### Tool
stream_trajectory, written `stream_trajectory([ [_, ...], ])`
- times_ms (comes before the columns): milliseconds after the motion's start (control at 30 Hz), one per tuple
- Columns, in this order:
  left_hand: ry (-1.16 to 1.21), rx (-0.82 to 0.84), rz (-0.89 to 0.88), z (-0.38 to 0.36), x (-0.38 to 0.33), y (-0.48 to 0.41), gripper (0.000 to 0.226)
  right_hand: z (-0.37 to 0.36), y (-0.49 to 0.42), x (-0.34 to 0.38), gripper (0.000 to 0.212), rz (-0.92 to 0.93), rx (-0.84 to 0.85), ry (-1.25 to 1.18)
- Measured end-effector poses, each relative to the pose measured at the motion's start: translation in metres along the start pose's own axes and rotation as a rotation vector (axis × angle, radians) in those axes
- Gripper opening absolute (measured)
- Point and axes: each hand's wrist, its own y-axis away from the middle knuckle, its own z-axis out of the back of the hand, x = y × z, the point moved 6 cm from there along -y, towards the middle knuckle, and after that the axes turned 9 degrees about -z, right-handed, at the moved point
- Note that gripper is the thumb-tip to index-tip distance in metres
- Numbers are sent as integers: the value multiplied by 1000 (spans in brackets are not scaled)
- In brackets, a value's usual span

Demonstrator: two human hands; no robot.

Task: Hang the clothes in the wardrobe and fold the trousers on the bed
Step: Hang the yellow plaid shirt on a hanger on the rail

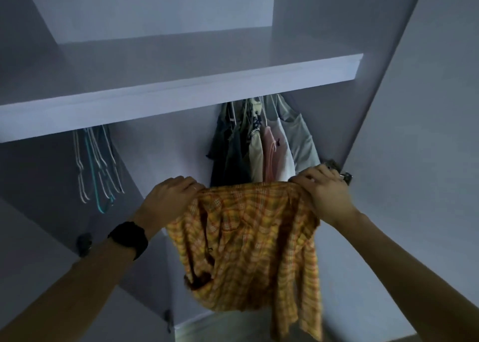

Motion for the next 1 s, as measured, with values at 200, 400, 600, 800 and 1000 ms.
stream_trajectory([
  [200, -101, -23, 193, 3, 5, 41, 35, -24, -13, 14, 15, -156, 82, -63],
  [400, 79, 167, 524, 12, 30, 75, 51, -54, -35, 6, 28, -166, 148, -209],
  [600, -98, 560, 376, 39, 17, 98, 91, -66, -73, 35, 12, 48, 100, -317],
  [800, -323, 482, 690, 83, -4, 112, 28, -47, -89, 42, 30, 87, -87, -370],
  [1000, -563, 345, 760, 111, -39, 111, 30, -67, -99, 59, 20, 269, 171, -409],
])
